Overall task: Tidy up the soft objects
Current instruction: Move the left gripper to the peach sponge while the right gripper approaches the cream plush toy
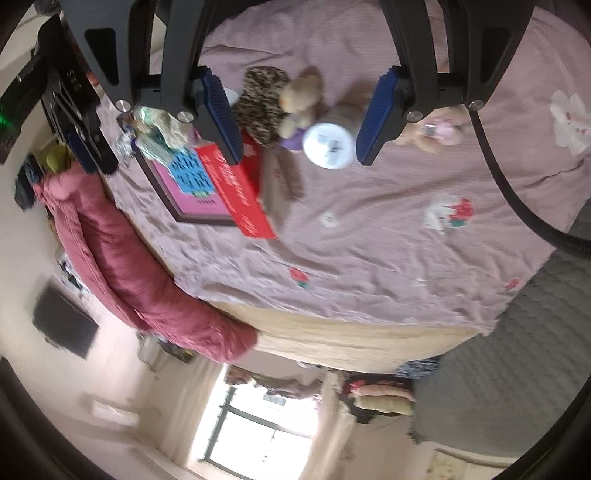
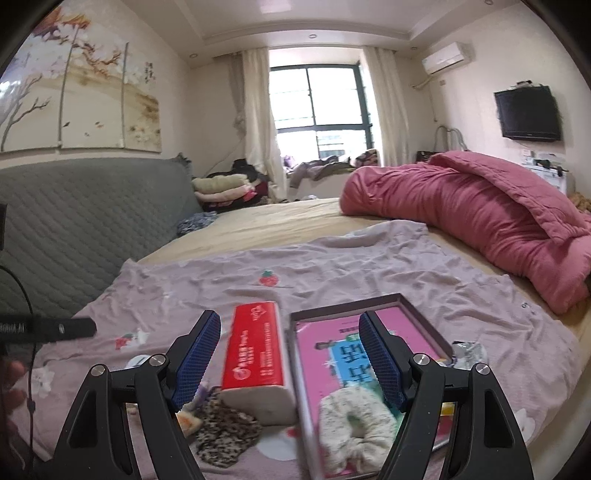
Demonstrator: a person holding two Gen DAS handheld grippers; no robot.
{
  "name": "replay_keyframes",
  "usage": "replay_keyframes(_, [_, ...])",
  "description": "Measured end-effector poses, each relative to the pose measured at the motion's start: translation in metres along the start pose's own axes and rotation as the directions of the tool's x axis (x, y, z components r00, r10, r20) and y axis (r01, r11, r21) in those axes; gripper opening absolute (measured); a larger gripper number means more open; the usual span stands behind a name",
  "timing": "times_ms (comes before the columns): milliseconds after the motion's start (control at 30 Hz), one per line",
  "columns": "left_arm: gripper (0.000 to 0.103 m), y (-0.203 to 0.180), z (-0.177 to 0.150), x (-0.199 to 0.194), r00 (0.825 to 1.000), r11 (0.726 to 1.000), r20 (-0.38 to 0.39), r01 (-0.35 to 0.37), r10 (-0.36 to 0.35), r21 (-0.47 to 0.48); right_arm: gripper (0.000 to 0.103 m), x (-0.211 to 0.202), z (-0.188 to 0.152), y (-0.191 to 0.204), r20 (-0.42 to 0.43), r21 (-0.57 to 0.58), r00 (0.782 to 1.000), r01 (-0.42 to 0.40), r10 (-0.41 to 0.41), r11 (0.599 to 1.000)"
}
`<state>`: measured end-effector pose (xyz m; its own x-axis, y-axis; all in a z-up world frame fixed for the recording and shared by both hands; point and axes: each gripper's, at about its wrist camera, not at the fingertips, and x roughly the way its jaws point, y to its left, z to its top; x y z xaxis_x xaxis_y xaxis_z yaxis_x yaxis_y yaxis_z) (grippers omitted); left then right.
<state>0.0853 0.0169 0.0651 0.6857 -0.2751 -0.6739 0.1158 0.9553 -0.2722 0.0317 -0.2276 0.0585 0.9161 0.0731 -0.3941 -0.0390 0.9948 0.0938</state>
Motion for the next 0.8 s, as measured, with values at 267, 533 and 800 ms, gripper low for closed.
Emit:
replay_keyframes(267, [0.063, 0.066, 0.007, -0.033, 0.995, 0.991, 0.053, -0.073, 0.079, -0.110, 0.078, -0.008, 0.004, 0.035, -0.008, -0.032, 0.996, -0.086, 0.086, 0.996])
replay_keyframes(533, [0.063, 0.128, -0.001, -0.058, 0.987, 0.970, 0.064, -0.135, 0.150, -0.205, 0.078, -0.016, 0.004, 0.073, -0.021, -0.055, 0.985, -0.170, 0.169, 0.984])
replay_keyframes(800, [0.063, 0.154, -0.019, -0.055, 0.983, 0.960, 0.006, -0.176, 0.182, -0.219, 0.078, -0.012, -0.006, 0.098, -0.082, -0.071, 0.973, -0.221, 0.215, 0.973])
